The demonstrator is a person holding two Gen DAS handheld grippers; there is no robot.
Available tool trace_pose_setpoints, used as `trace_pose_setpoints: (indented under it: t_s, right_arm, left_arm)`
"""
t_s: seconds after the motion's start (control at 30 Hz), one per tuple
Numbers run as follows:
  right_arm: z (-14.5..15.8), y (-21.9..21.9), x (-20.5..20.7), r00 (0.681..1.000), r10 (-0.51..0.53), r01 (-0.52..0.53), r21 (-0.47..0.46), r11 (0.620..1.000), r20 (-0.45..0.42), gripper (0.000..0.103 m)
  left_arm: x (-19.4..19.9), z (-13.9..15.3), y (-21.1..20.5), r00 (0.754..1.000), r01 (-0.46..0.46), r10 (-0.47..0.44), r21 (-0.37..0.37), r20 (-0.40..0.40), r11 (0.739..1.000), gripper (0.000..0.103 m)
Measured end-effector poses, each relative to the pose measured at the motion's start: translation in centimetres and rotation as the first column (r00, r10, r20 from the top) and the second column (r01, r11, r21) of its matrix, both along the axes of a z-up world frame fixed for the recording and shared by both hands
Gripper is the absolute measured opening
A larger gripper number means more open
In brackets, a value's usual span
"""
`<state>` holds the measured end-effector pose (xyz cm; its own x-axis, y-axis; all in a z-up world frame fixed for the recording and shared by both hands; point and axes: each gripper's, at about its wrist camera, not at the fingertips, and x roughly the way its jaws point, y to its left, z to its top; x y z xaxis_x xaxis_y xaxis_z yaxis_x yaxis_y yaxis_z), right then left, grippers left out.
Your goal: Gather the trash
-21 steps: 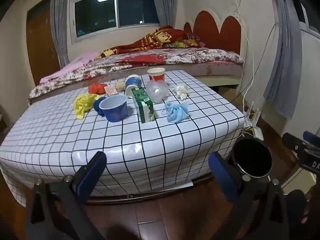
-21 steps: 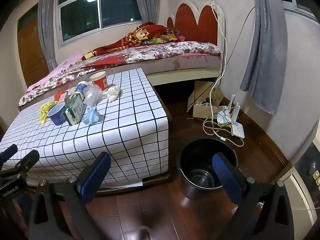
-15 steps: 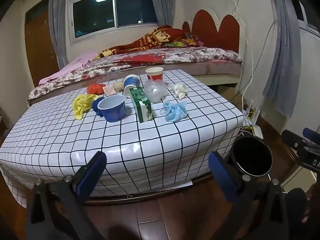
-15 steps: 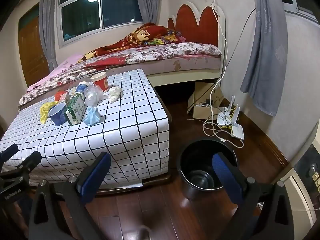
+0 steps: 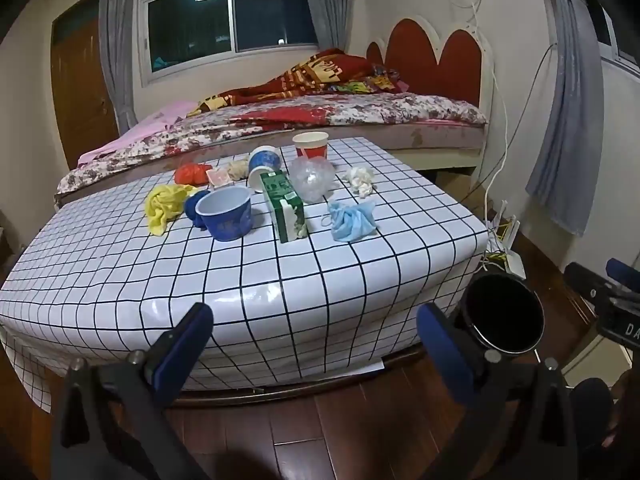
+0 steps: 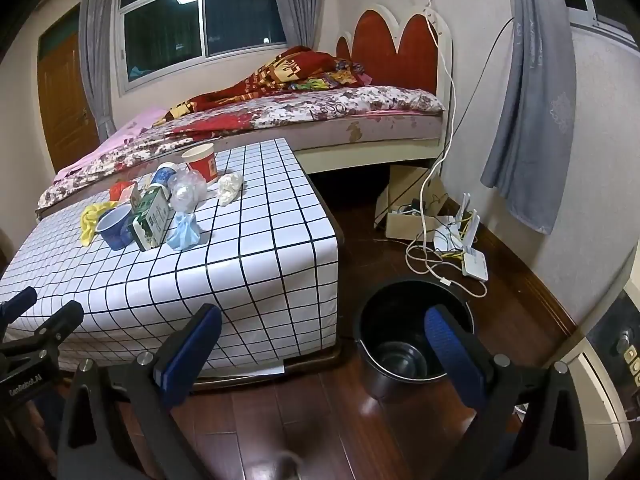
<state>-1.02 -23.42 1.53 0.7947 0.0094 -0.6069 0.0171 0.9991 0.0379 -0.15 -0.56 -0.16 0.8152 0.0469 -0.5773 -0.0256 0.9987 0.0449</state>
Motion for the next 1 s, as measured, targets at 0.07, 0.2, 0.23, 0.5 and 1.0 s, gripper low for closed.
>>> trace_pose_setpoints:
  t_s: [0.07, 0.2, 0.23, 0.5, 1.0]
  right_arm:
    - [-0.01, 0.05, -0.07, 1.0, 0.0, 0.0, -0.002, 1.0, 0.001, 0.102]
    - [-0.23, -0.09, -0.01, 1.0, 0.0, 0.0, 0.0, 1.0, 0.001, 0.102]
    - [-0.25, -0.06, 0.0, 1.0, 0.001, -0.001, -0.002, 1.0, 0.001, 0.102]
    - [-0.26, -0.03, -0.02, 1.0, 0.0, 0.0, -0.003, 1.0, 0.002, 0.102]
    - [-0.34, 0.03, -0.04, 1.0, 0.001, -0.001, -0.005, 1.0, 0.003, 0.102]
  left_arm:
    - [-0.05, -0.12, 0.0, 1.0, -0.002, 0.002, 0.002, -0.001, 1.0, 0.102]
    - [-0.07, -0.27, 0.13, 1.0, -0.001, 0.001, 0.0, -0.003, 1.0, 0.102]
    - [-0.09, -0.28, 0.15, 1.0, -0.002, 0.002, 0.0, -0.004, 1.0, 0.102]
    - [-0.13, -0.3, 0.3, 1.0, -0.002, 0.002, -0.004, -0.007, 1.0, 0.102]
    - [-0.15, -0.45, 0.33, 1.0, -0.003, 0.003, -0.007, -0.01, 1.0, 0.102]
